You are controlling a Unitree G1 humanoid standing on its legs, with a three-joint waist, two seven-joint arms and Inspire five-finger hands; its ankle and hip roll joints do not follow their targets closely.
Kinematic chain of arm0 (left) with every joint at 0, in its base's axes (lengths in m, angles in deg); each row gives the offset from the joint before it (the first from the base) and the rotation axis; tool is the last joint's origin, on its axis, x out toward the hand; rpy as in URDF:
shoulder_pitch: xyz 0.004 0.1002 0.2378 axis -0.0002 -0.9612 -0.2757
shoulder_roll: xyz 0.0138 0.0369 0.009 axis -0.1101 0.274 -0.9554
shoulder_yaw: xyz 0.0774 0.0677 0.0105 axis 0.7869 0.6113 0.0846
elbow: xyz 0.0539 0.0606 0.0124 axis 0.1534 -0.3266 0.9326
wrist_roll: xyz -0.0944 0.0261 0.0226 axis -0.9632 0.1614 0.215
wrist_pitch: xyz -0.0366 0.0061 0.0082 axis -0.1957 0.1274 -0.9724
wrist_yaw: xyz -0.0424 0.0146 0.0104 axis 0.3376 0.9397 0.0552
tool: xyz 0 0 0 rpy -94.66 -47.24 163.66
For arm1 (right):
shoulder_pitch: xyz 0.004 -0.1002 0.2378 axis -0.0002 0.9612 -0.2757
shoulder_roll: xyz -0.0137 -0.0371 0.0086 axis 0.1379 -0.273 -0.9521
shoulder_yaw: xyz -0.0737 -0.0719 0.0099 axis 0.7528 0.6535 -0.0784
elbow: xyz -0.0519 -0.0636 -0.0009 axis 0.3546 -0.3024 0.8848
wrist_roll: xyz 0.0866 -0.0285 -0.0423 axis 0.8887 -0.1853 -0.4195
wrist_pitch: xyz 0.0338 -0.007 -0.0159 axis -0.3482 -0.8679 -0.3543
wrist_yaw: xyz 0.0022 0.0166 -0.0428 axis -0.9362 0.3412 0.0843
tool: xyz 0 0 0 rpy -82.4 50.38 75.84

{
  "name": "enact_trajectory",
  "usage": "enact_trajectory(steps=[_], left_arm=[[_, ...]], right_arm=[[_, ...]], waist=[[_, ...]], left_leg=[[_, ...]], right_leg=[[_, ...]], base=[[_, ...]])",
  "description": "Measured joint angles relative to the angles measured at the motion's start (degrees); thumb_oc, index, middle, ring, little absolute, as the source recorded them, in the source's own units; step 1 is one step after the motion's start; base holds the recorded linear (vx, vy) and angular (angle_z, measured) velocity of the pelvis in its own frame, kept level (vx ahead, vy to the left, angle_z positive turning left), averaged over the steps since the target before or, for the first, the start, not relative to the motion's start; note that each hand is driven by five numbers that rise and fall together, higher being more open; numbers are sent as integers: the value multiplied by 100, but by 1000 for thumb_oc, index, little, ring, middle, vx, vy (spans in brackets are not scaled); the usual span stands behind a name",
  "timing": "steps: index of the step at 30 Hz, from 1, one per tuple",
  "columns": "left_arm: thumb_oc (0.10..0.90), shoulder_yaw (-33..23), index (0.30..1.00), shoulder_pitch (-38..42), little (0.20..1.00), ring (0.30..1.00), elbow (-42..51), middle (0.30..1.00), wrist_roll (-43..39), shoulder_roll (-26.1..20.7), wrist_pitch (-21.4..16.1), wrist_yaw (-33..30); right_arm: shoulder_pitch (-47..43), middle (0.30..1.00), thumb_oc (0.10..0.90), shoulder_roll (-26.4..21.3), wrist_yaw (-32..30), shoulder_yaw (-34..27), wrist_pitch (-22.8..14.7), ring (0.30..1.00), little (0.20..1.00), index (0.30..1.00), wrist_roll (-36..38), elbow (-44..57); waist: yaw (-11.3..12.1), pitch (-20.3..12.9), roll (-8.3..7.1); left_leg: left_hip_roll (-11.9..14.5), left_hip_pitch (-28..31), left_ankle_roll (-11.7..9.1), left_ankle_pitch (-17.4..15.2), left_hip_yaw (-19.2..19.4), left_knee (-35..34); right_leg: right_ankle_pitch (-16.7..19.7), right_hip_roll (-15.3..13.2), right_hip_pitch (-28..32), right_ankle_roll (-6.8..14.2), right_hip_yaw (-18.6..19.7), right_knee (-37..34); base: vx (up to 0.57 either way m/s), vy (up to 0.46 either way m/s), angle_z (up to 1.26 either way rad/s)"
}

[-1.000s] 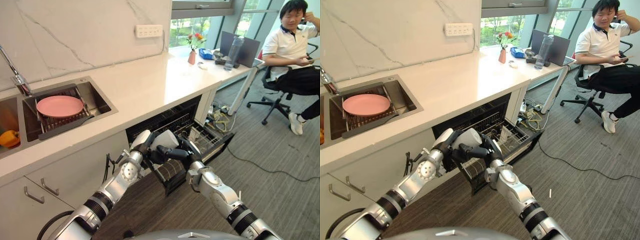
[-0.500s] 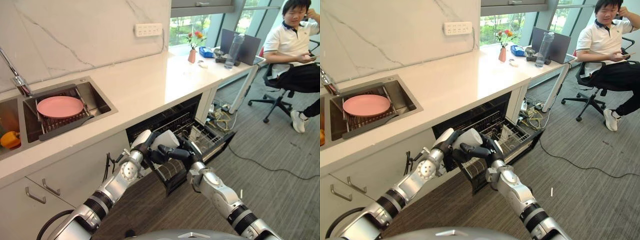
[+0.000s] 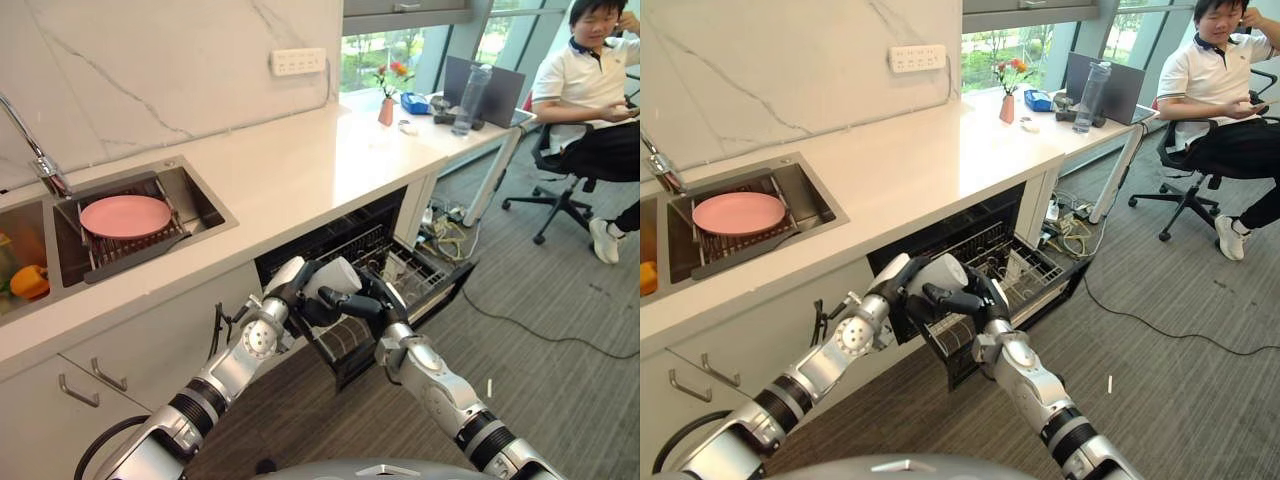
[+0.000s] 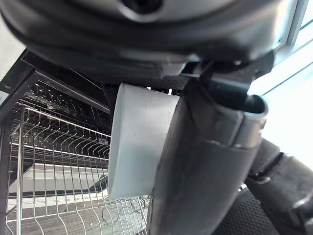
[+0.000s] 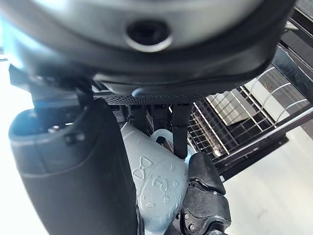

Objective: Place the dishes in the dishwasher.

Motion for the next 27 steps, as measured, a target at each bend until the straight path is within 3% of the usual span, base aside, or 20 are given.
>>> enact_trajectory(steps=[12,17,19,27], left_arm=[[800,-132,900,69,900,900,643,900,62,-254,-76,-122],[800,-131,900,-160,900,900,1045,900,36,-224,-529,121],[800,-339,900,-509,900,900,1123,900,-179,-212,-712,326],[800,-711,900,-1787,900,900,1161,900,-940,-487,-705,690]], right_arm=[[29,300,400,75,-437,-457,-168,300,300,300,-387,546],[34,300,400,85,-720,-1225,-186,300,300,300,-743,333],[21,300,400,121,-765,-1424,-209,300,300,300,-1011,35],[29,300,400,114,-1148,-2252,-213,300,300,300,-1172,-721]], waist=[[60,19,27],[288,37,4],[298,56,-20],[671,286,-25]], left_leg=[[-5,-94,0,26,-135,-1],[-27,-198,8,62,-277,0],[-18,-232,0,71,-349,1],[-31,-420,-13,160,-741,0]], right_leg=[[-15,10,6,4,-132,10],[-23,25,-1,9,-254,15],[-41,52,14,5,-338,12],[-109,93,118,4,-712,-5]], base=[[-1,7,6],[1,-20,15],[11,-33,16],[-1,-22,24]])
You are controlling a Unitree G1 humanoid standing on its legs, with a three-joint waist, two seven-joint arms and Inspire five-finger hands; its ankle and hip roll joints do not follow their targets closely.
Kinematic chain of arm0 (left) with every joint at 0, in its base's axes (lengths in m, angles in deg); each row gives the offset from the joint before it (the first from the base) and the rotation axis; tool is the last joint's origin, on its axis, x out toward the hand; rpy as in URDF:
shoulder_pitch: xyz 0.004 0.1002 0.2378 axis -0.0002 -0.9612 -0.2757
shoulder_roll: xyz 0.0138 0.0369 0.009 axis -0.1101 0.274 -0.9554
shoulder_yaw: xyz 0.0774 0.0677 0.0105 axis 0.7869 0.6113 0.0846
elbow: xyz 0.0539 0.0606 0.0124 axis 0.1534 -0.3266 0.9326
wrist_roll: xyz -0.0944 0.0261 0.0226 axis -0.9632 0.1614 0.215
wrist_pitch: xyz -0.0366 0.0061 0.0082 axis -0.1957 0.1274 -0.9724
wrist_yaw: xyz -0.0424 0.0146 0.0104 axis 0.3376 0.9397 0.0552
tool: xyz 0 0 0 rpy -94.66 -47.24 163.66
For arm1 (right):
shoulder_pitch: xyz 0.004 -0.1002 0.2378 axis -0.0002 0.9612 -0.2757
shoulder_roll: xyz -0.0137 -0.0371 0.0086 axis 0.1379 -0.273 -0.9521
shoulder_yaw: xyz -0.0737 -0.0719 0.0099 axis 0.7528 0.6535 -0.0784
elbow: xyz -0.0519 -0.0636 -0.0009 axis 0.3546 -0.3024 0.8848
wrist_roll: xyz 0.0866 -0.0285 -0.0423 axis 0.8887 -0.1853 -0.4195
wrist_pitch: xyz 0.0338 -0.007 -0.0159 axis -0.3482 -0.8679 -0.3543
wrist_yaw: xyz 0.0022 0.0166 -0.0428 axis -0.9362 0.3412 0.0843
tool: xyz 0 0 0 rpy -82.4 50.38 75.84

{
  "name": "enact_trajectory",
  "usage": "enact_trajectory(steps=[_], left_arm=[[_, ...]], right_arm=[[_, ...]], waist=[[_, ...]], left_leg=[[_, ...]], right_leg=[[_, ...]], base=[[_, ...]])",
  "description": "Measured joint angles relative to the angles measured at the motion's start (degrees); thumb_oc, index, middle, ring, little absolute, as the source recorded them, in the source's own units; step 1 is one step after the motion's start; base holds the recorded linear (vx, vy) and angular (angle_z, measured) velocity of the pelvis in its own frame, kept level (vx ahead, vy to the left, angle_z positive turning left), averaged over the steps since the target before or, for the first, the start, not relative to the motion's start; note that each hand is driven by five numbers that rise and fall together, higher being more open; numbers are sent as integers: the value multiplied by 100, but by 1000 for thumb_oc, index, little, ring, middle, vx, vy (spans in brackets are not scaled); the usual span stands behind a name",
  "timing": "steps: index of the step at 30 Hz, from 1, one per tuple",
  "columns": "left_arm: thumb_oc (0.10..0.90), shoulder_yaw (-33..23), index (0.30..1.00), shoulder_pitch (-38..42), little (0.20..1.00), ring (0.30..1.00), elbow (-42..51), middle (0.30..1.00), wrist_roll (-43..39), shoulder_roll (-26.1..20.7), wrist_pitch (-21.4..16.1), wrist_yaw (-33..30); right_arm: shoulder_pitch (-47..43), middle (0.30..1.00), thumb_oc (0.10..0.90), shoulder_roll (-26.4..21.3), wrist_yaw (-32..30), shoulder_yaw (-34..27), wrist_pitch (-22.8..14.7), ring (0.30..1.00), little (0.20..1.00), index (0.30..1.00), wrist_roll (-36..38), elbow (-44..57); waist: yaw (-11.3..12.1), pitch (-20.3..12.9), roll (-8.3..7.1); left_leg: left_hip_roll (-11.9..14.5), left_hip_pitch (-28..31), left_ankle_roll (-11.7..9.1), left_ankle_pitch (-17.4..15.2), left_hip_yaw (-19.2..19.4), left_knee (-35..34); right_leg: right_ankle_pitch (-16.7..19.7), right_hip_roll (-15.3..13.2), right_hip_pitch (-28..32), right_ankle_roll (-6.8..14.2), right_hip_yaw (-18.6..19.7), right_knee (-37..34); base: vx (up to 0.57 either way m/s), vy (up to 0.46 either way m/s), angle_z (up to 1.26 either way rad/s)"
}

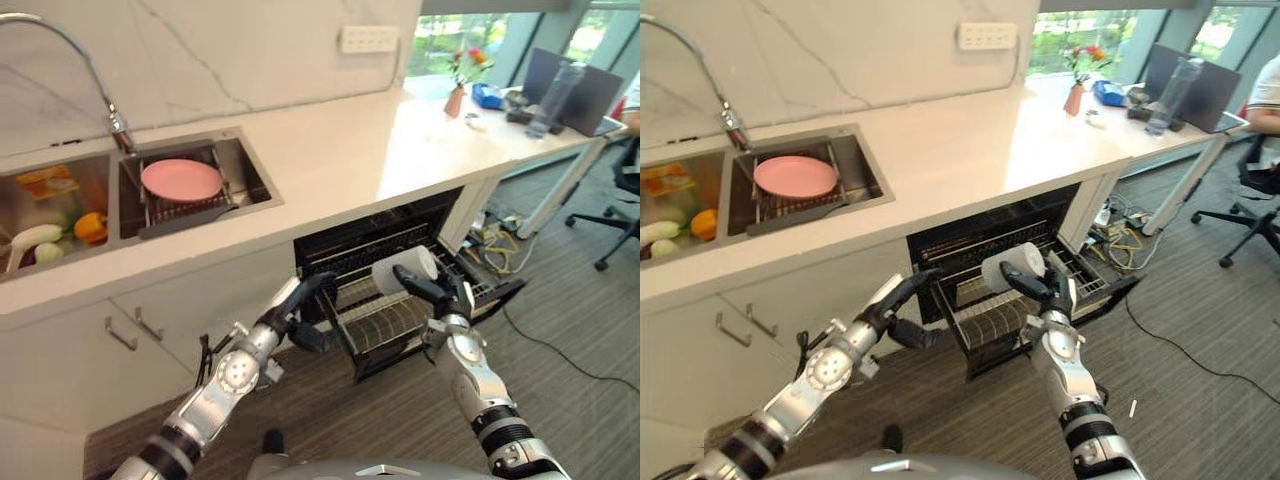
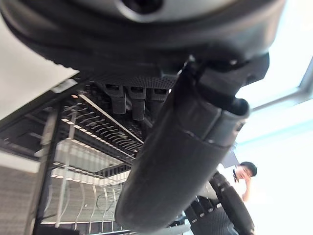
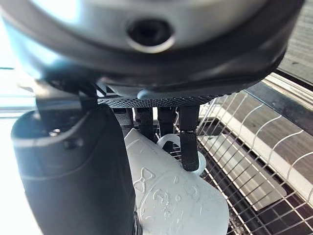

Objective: Place the dishes in the dishwasher.

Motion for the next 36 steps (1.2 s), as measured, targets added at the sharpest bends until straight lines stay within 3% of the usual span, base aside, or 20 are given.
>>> enact_trajectory(steps=[1,5,14,19,26,32,34,36], left_arm=[[800,-260,900,-353,900,900,-7,900,-354,56,-16,96],[800,-439,900,-813,900,900,-276,900,-851,62,25,322],[800,-718,900,-1087,900,900,-1077,900,-1185,-133,159,734],[800,-761,900,-1133,900,900,-1470,900,-871,-332,26,781],[800,-801,900,-1030,900,900,-2230,900,-286,-302,-130,625],[800,-1372,900,-906,900,900,-3276,900,-114,173,-331,266],[800,-1401,900,-863,900,900,-3785,900,-64,330,-325,190],[800,-1457,900,-833,900,900,-4096,900,-61,467,-356,147]], right_arm=[[0,300,400,-7,44,1,-1,300,300,300,-44,-82],[-4,300,400,-84,188,0,2,300,300,300,-227,-380],[-324,300,400,-579,519,-220,55,300,300,300,-1167,-1816],[-662,300,400,-1016,463,-346,39,300,300,300,-1473,-2252],[-1232,300,400,-1335,303,-336,-72,300,300,300,-2043,-2661],[-1322,300,400,-1307,359,-132,-64,300,300,300,-2394,-2924],[-1362,900,800,-1299,365,-68,-46,900,900,900,-2525,-3088],[-1457,900,800,-1287,337,15,-58,900,900,900,-2564,-3254]], waist=[[84,12,-8],[318,71,-16],[893,249,-209],[1016,399,-195],[1080,762,-12],[1151,945,91],[1146,1026,140],[1128,1054,164]], left_leg=[[-26,-21,-2,4,-40,1],[-93,-119,-16,15,-284,2],[-272,-561,28,115,-872,2],[-316,-869,30,205,-1059,7],[-338,-1061,23,289,-1200,33],[-379,-1211,43,307,-1242,34],[-383,-1252,44,307,-1243,34],[-384,-1254,44,307,-1239,34]], right_leg=[[-7,20,7,7,-65,0],[-51,9,78,39,-301,3],[-109,7,44,114,-807,-1],[-95,33,-137,109,-1013,6],[-89,50,-246,103,-1149,19],[-89,26,-365,106,-1197,23],[-86,7,-404,111,-1201,24],[-80,-2,-409,119,-1199,24]], base=[[-22,-18,24],[-23,-16,33],[6,-46,36],[-49,-8,22],[-49,22,10],[-21,12,3],[-41,28,2],[0,0,0]])
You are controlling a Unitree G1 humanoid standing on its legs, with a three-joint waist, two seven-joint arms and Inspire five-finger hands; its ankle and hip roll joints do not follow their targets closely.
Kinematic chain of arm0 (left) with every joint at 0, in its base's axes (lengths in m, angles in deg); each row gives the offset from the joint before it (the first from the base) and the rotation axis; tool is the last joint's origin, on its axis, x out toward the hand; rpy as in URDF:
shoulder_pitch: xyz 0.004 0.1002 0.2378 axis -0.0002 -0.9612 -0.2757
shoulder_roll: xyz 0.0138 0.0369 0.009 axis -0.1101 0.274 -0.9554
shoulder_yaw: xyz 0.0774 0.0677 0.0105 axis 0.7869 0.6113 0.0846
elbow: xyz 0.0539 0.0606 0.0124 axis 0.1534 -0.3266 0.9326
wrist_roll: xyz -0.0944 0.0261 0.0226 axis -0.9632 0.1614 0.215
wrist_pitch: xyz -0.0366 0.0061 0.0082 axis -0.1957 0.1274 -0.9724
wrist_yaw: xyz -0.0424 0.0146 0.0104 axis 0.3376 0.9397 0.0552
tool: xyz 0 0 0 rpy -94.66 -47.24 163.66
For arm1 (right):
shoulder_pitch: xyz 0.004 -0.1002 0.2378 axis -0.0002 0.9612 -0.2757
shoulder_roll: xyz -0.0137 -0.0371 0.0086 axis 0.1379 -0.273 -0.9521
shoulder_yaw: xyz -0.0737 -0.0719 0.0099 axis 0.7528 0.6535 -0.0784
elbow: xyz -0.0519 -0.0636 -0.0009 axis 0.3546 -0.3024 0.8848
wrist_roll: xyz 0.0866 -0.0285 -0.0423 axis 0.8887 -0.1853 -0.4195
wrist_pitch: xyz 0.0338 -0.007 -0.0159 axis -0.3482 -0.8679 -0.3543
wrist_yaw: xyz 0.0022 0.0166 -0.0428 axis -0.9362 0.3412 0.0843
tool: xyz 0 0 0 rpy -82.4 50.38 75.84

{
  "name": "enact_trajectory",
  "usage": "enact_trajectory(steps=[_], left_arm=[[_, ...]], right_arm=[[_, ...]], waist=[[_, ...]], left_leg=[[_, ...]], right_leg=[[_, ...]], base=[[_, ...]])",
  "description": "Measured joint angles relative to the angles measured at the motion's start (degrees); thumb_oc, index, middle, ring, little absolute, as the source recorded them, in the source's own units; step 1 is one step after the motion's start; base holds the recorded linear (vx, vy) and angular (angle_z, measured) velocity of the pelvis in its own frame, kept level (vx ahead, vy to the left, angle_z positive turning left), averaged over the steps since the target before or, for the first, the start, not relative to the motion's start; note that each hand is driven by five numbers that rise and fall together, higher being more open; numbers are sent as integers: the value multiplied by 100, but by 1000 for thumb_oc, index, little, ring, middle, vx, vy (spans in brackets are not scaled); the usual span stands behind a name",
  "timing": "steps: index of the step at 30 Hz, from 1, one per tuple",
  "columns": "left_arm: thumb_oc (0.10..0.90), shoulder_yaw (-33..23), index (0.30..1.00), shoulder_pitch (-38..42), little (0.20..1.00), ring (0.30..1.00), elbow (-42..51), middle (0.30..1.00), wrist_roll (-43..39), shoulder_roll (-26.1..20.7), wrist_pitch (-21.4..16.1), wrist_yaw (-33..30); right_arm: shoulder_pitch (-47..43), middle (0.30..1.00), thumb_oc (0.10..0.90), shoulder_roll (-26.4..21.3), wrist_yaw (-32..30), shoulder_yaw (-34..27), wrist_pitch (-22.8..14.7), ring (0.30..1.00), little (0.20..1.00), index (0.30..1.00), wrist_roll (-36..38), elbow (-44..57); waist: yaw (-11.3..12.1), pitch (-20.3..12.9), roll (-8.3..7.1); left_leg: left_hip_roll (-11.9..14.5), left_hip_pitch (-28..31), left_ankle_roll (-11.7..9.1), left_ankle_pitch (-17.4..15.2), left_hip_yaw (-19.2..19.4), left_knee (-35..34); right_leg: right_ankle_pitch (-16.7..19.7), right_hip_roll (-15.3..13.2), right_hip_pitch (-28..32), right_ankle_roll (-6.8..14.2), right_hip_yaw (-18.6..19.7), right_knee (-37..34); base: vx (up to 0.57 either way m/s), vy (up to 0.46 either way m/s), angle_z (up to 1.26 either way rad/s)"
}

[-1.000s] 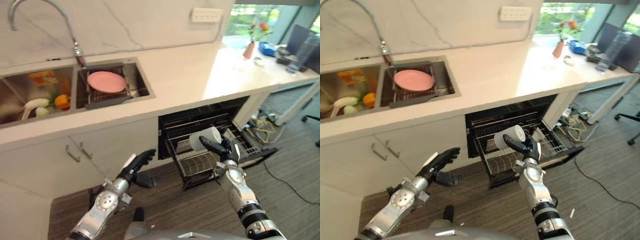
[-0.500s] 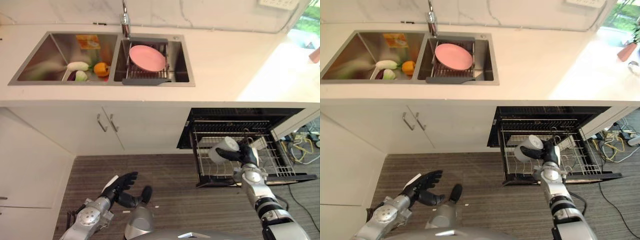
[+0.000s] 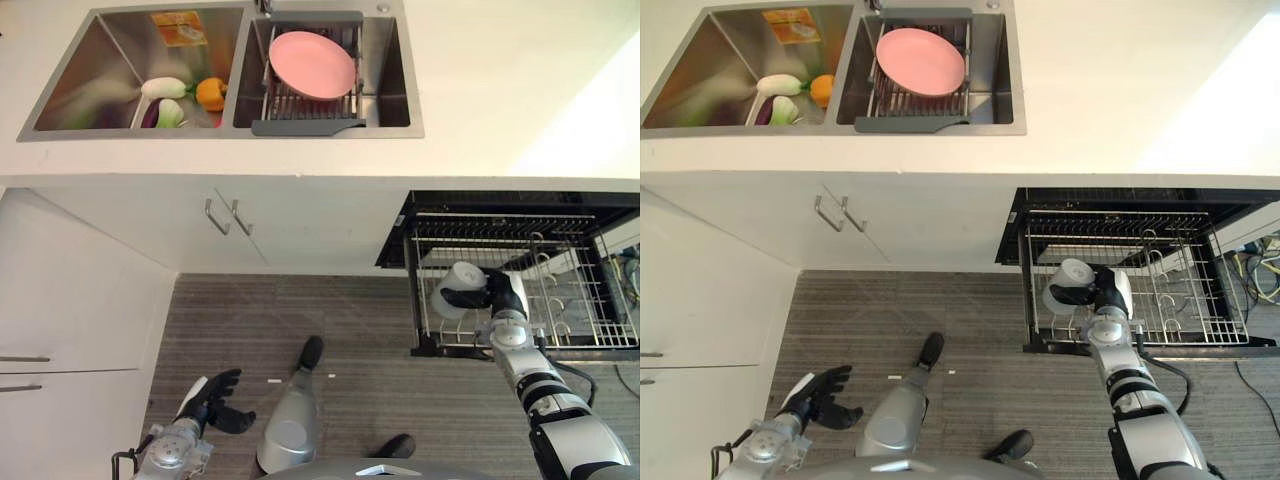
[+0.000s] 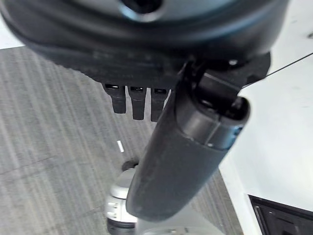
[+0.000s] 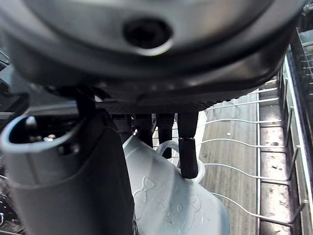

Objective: Place the dishes in the dishwasher.

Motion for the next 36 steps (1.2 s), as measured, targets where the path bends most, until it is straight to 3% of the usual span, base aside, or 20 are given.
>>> enact_trajectory(steps=[11,15,19,21,24,28,30,31,32,33,34,35,36], left_arm=[[800,-197,900,231,900,900,-844,900,-75,492,199,-103],[800,-221,900,257,900,900,-736,900,-144,537,286,-110],[800,-453,900,226,900,900,-715,900,-328,579,336,-119],[800,-675,900,80,900,900,-746,900,-380,604,339,-139],[800,-706,900,-44,900,900,-886,900,-413,631,347,-146],[800,-1117,900,-113,900,900,-1388,900,-536,858,390,-205],[800,-1284,900,-166,900,900,-1664,900,-587,1051,392,-265],[800,-1316,900,-125,900,900,-1819,900,-611,1152,394,-319],[800,-1348,900,-49,900,900,-2015,900,-634,1263,417,-352],[800,-1353,900,1,900,900,-2165,900,-629,1323,454,-362],[800,-1400,900,-28,900,900,-2215,900,-628,1381,466,-368],[800,-1362,900,-165,900,900,-2346,900,-621,1518,461,-426],[800,-1492,900,-213,900,900,-2444,900,-622,1627,452,-429]], right_arm=[[-583,900,800,-41,44,329,102,900,900,900,-169,26],[-584,900,800,39,62,326,147,900,900,900,-159,786],[-378,900,800,53,78,313,69,900,900,900,-157,1777],[-15,900,800,80,124,319,3,900,900,900,-173,2249],[158,900,800,77,194,317,9,900,900,900,-214,2272],[809,900,800,75,201,198,4,900,900,900,-215,2749],[1453,900,800,41,206,14,-2,900,900,900,-204,3422],[1698,900,800,-12,207,-75,-8,900,900,900,-191,3679],[1988,900,800,-67,211,-222,-19,900,900,900,-154,3986],[2255,900,800,-49,211,-365,-11,900,900,900,-147,4225],[2467,900,800,19,211,-472,1,900,900,900,-138,4471],[2734,900,800,32,228,-510,-12,900,900,900,-104,4815],[2858,900,800,47,300,-568,-17,900,900,900,-99,4961]], waist=[[-179,47,8],[-263,39,7],[-347,-63,-87],[-430,-233,-187],[-543,-412,-204],[-657,-601,-60],[-752,-629,172],[-888,-634,270],[-1015,-621,406],[-1163,-584,375],[-1259,-578,364],[-1473,-581,334],[-1569,-623,395]], left_leg=[[23,37,0,0,22,0],[62,266,-36,-58,131,1],[222,473,-98,-118,323,0],[337,592,-115,-122,428,-1],[451,669,-188,-182,524,-3],[683,800,-250,-181,686,-2],[804,761,-325,-120,710,135],[843,648,-344,-135,874,212],[993,533,-356,-272,1373,324],[1206,545,-296,-387,2065,450],[1367,528,-363,-456,2714,649],[1613,621,-579,-517,2792,905],[1777,830,-715,-439,2771,684]], right_leg=[[9,10,25,-6,26,0],[15,10,186,-16,138,1],[-12,104,260,-73,370,0],[-44,177,296,-150,483,0],[-62,273,305,-200,613,-1],[-94,478,304,-315,830,-6],[-109,604,311,-388,886,11],[-120,586,313,-420,851,1],[-119,601,362,-444,721,2],[-100,487,371,-463,523,-15],[-96,377,392,-458,472,-12],[-49,188,388,-381,574,24],[-20,163,398,-334,608,16]], base=[[6,-14,0],[21,-72,-15],[-35,-90,-27],[-44,-78,-32],[-10,-91,-26],[-49,-58,-27],[-60,-21,-11],[-11,93,24],[-44,108,48],[46,284,52],[86,318,24],[112,453,-2],[60,390,-20]])
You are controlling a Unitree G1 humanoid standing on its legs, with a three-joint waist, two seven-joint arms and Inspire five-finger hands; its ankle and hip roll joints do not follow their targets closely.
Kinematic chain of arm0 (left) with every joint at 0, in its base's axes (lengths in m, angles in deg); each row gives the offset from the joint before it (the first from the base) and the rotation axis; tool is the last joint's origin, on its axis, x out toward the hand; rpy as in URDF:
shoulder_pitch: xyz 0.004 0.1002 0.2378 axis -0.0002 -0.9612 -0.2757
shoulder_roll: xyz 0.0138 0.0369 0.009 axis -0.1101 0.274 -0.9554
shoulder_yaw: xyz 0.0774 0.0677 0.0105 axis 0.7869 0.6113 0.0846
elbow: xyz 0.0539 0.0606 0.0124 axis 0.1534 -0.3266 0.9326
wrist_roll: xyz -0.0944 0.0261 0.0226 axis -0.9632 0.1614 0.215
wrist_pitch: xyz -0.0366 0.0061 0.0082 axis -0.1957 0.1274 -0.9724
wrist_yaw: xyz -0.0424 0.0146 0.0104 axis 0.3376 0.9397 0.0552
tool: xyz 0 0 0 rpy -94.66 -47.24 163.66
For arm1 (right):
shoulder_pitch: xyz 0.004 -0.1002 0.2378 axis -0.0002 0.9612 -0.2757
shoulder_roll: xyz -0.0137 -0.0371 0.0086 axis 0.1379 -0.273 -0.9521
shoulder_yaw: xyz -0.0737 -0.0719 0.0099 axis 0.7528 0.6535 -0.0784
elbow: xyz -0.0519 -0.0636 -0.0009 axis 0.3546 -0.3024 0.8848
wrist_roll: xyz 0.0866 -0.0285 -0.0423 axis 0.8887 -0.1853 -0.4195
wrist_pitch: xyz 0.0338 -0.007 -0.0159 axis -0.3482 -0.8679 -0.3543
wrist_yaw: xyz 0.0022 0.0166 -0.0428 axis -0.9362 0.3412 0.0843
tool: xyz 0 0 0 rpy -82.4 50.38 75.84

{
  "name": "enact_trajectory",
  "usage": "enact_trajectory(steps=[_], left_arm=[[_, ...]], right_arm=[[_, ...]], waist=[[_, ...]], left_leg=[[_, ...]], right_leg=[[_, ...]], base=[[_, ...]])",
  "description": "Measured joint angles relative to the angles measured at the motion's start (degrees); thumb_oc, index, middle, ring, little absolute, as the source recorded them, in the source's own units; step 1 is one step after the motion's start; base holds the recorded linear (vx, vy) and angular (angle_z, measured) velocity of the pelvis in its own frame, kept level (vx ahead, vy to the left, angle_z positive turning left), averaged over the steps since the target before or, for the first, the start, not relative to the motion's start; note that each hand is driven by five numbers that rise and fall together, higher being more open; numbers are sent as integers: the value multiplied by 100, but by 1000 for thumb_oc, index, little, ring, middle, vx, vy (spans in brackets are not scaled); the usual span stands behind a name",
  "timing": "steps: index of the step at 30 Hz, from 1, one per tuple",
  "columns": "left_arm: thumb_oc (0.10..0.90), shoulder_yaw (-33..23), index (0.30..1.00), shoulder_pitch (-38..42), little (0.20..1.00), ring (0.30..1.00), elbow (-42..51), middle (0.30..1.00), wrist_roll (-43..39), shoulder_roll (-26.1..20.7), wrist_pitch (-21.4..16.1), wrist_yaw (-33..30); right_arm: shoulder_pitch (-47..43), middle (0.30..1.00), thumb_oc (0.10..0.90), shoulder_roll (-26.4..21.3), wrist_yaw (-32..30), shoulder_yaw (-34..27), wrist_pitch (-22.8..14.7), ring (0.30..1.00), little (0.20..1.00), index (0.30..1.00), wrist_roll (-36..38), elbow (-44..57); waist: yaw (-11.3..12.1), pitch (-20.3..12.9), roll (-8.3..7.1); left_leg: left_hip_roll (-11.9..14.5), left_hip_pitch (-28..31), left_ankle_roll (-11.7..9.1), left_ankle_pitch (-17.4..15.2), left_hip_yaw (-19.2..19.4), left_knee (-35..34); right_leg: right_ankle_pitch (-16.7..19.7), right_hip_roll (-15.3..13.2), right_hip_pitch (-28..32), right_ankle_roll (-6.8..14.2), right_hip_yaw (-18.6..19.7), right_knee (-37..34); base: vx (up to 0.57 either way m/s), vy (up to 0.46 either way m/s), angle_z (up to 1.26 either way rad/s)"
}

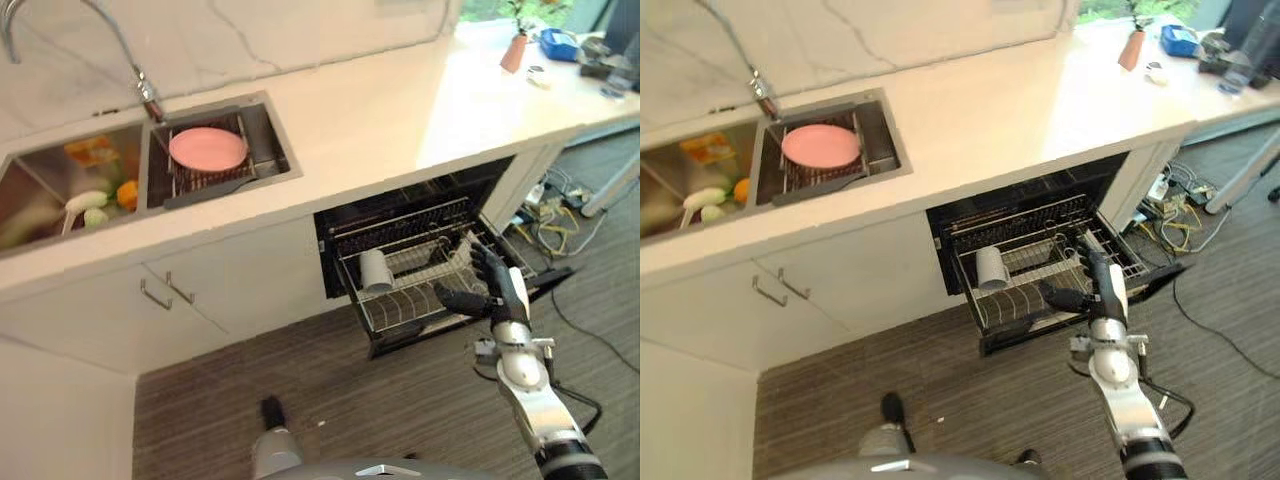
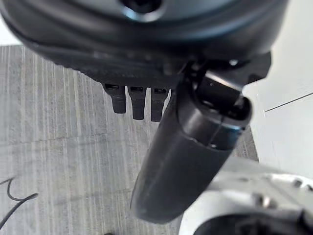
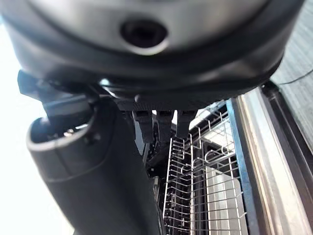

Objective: Place the dishes in the dishwasher.

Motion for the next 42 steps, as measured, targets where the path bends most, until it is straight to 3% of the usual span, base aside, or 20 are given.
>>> enact_trajectory(steps=[3,6,7,8,9,11,13,14,15,17,18,21,24,27,29,30,33,35,39,42], left_arm=[[800,-7,900,77,900,900,-103,900,-1,120,24,-56],[800,21,900,225,900,900,-194,900,120,95,122,-95],[800,197,900,145,900,900,-89,900,212,-81,106,-145],[800,197,900,145,900,900,-89,900,212,-81,106,-145],[800,283,900,345,900,900,-94,900,348,-457,95,-161],[800,427,900,499,900,900,-85,900,499,-577,120,-156],[800,464,900,478,900,900,112,900,500,-599,99,-173],[800,456,900,429,900,900,215,900,493,-691,51,-178],[800,436,900,464,900,900,417,900,458,-837,-23,-185],[800,454,900,464,900,900,462,900,432,-959,-80,-194],[800,518,900,522,900,900,376,900,434,-975,-68,-167],[800,485,900,434,900,900,290,900,430,-869,-79,-154],[800,443,900,402,900,900,-173,900,380,-688,-46,-98],[800,437,900,339,900,900,-350,900,367,-521,88,30],[800,450,900,280,900,900,-288,900,368,-653,72,90],[800,450,900,230,900,900,-273,900,375,-649,103,74],[800,459,900,59,900,900,-35,900,383,-466,85,212],[800,448,900,-32,900,900,-35,900,394,-369,121,258],[800,218,900,-127,900,900,-86,900,384,-558,108,273],[800,157,900,-27,900,900,-61,900,312,-611,89,212]], right_arm=[[94,900,800,-23,74,-222,-44,900,900,900,177,12],[186,900,800,-7,238,-639,-107,900,900,900,511,141],[185,900,800,264,225,-755,-200,900,900,900,694,166],[185,900,800,264,225,-755,-200,900,900,900,694,166],[190,900,800,709,347,-744,-247,900,900,900,788,399],[122,900,800,1092,398,-765,-299,900,900,900,939,759],[-26,900,800,1144,498,-600,-484,900,900,900,1038,847],[-133,900,800,1193,550,-537,-518,900,900,900,1131,891],[-406,900,800,1558,550,-587,-659,900,900,900,1310,944],[-536,900,800,1594,545,-508,-682,900,900,900,1447,938],[-668,900,800,1570,598,-508,-742,900,900,900,1588,985],[-676,900,800,1207,648,-558,-897,900,900,900,1593,1139],[-702,900,800,1064,628,-629,-950,900,900,900,1797,1148],[-633,900,800,1031,624,-623,-950,900,900,900,1792,1055],[-520,900,800,1067,636,-593,-904,900,900,900,1792,865],[-537,900,800,1014,688,-582,-907,900,900,900,1792,724],[-463,900,800,619,819,-516,-674,900,900,900,1752,429],[-399,900,800,381,912,-478,-613,900,900,900,1654,437],[-391,900,800,298,1084,-91,-542,900,900,900,1532,440],[-422,900,800,188,1211,192,-544,900,900,900,1512,455]], waist=[[-118,-22,46],[-165,4,6],[-201,-66,-328],[-201,-66,-328],[-184,-64,-717],[-99,-41,-826],[-37,-54,-723],[50,-25,-725],[88,146,-720],[148,152,-633],[155,189,-556],[47,146,-539],[48,78,-590],[48,31,-633],[92,-90,-1002],[117,-95,-1061],[184,-183,-902],[171,-222,-830],[25,-456,-982],[93,-478,-933]], left_leg=[[341,271,-186,109,-592,-552],[324,309,-166,135,-386,-709],[-216,294,-46,525,-412,-712],[-216,294,-46,525,-412,-712],[-677,48,163,393,-478,-453],[-1089,6,536,147,-450,-144],[-1279,75,752,-93,-392,-39],[-1363,74,884,-183,-341,1],[-1525,213,1155,-236,-324,81],[-1525,408,1284,-306,-325,-76],[-1544,636,1360,-270,-335,-296],[-1679,698,1453,-208,-290,-438],[-1778,684,1462,-202,-285,-512],[-1771,603,1425,-184,-666,-684],[-1930,615,1210,-145,-842,-717],[-1913,632,1014,-4,-913,-716],[-1602,635,662,-33,-1063,-583],[-1432,593,638,-45,-1065,-469],[-1100,735,440,-49,-1000,-627],[-857,499,215,-233,-1113,67]], right_leg=[[133,-104,-38,209,78,4],[331,-409,88,536,-94,-1],[429,-908,158,707,-22,19],[429,-908,158,707,-22,19],[805,-1386,-11,291,15,390],[1245,-1952,-306,-101,348,1023],[1997,-2148,-514,-22,514,1329],[2474,-2257,-590,-317,662,1426],[1987,-2663,-1203,160,1026,2925],[1475,-2365,-1452,695,999,3428],[1107,-1900,-1607,873,870,3705],[191,-1304,-1680,676,742,3204],[17,-1216,-1558,550,501,1784],[90,-1288,-1340,683,901,873],[-450,-1394,-987,819,816,805],[-76,-1396,-839,802,772,641],[-56,-1117,-648,809,495,565],[-22,-928,-600,764,497,454],[303,-422,-488,312,665,180],[253,-169,-374,125,685,105]], base=[[19,376,-7],[24,391,29],[65,372,37],[91,685,65],[-39,339,52],[-19,438,33],[85,530,-2],[141,532,16],[118,326,11],[149,256,6],[97,69,19],[130,-15,44],[138,-119,25],[177,-105,59],[183,-153,70],[156,-149,57],[115,-137,25],[137,-194,-20],[112,-229,-12],[-17,-121,0]])
